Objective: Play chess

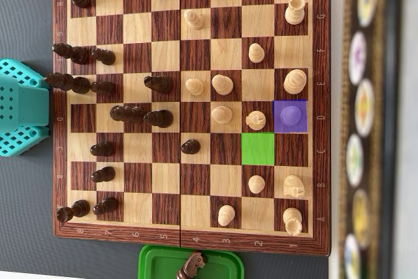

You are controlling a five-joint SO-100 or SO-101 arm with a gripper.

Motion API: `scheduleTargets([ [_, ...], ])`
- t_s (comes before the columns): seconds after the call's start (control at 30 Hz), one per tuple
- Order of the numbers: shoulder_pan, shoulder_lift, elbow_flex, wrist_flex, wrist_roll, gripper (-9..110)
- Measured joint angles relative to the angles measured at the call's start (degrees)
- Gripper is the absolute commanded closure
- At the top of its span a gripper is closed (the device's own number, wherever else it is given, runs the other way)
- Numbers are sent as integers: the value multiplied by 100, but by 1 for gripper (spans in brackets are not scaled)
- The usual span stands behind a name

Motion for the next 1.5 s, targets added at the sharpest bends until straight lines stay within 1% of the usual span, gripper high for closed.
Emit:
scheduleTargets([
  [0.13, 0, 0, -176, 1538, 0, 86],
  [0.27, -70, -9, -176, 2531, 18, 86],
  [0.53, -290, -53, -167, 3428, 26, 86],
  [0.63, -299, -202, -167, 3709, 237, 86],
  [0.77, -334, -958, -176, 3823, 439, 86],
  [0.9, -457, -1978, -571, 3841, 439, 86],
  [1.5, -396, -7444, -3946, 3858, 439, 86],
])
